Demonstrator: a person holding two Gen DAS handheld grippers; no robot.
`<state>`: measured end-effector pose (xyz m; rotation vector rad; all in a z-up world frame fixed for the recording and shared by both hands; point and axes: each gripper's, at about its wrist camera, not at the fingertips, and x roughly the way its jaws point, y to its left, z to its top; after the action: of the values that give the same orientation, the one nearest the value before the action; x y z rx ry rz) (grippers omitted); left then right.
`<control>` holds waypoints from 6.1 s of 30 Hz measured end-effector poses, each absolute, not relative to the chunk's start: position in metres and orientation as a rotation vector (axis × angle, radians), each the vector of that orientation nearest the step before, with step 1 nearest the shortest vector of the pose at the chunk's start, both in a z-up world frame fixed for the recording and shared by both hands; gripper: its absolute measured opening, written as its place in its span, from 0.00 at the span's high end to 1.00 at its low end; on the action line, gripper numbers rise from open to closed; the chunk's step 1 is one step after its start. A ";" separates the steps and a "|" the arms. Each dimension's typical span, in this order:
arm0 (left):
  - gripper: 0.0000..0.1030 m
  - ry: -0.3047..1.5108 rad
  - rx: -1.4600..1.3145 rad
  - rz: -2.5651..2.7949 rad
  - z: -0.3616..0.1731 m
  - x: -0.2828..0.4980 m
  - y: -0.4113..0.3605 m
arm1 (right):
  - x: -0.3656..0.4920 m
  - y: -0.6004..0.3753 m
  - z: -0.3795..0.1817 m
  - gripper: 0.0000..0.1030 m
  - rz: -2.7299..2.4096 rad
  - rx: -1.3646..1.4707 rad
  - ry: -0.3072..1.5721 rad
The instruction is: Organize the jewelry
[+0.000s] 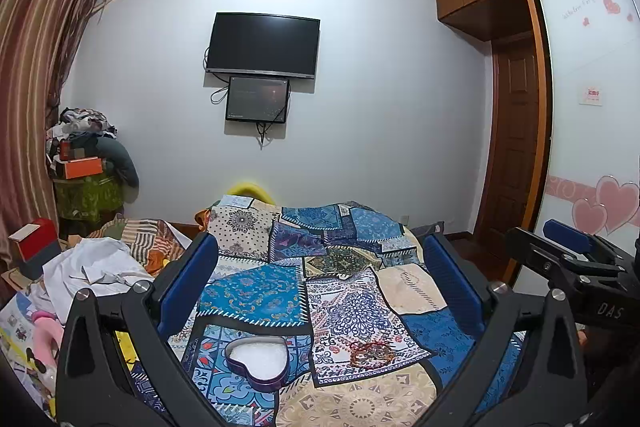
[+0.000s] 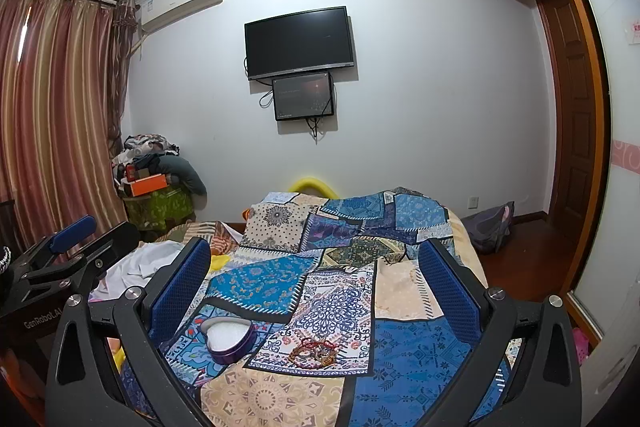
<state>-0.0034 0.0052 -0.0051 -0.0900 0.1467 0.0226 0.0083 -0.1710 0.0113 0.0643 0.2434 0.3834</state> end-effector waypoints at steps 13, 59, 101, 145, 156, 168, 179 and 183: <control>0.00 0.153 -0.090 0.024 -0.006 -0.003 0.008 | 0.009 -0.168 0.008 0.00 0.383 0.060 0.247; 0.00 0.689 -0.098 -0.057 -0.145 0.130 0.000 | 0.100 -0.183 -0.103 0.00 0.264 -0.025 0.718; 0.94 0.766 -0.160 -0.248 -0.167 0.159 -0.019 | 0.132 -0.164 -0.144 0.61 0.541 0.037 0.927; 0.94 0.642 -0.221 -0.132 -0.128 0.117 0.037 | 0.119 -0.128 -0.108 0.85 0.572 -0.024 0.855; 0.94 0.568 -0.220 -0.062 -0.110 0.099 0.068 | 0.108 -0.098 -0.080 0.85 0.622 -0.021 0.774; 0.94 0.562 -0.243 0.005 -0.117 0.101 0.107 | 0.109 -0.053 -0.076 0.85 0.704 -0.044 0.755; 0.94 0.657 -0.276 -0.007 -0.155 0.127 0.124 | 0.127 -0.023 -0.099 0.85 0.739 -0.069 0.812; 0.94 0.696 -0.293 -0.019 -0.171 0.140 0.126 | 0.135 -0.014 -0.110 0.85 0.746 -0.076 0.843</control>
<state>0.1398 0.1261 -0.1706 -0.2934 0.6964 -0.0186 0.1349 -0.0136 -0.1095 -0.0756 0.8431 0.7456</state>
